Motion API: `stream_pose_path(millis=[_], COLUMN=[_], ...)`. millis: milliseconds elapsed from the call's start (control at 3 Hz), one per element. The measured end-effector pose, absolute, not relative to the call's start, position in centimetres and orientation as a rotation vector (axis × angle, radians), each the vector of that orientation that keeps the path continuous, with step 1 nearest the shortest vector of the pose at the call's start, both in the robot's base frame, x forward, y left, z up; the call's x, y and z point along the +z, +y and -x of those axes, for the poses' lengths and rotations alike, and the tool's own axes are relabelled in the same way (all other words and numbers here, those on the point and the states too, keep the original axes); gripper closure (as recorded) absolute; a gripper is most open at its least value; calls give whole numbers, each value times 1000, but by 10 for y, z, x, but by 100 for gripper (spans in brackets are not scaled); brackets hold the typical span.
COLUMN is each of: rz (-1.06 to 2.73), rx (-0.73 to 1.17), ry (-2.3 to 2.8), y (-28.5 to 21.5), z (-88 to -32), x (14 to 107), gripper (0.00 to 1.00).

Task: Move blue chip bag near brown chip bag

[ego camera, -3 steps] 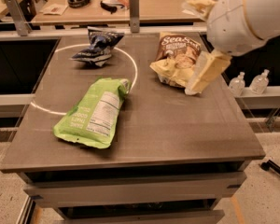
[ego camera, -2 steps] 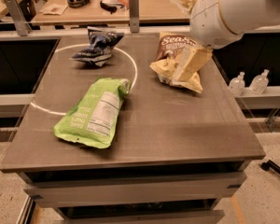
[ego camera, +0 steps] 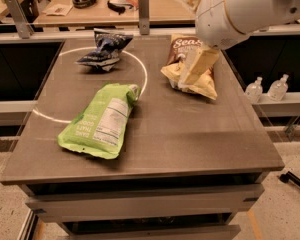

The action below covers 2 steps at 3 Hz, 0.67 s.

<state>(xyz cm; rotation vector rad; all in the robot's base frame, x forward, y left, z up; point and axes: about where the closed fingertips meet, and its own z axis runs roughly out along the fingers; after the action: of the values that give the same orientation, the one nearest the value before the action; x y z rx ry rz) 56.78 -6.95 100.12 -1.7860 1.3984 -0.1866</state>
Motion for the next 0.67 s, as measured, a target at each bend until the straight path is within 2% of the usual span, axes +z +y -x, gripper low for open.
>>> stream_pose_path(millis=[667], rz=[1768], rx=[-120], ry=[1298], y=[-29], z=[-603], x=[980], gripper=[0])
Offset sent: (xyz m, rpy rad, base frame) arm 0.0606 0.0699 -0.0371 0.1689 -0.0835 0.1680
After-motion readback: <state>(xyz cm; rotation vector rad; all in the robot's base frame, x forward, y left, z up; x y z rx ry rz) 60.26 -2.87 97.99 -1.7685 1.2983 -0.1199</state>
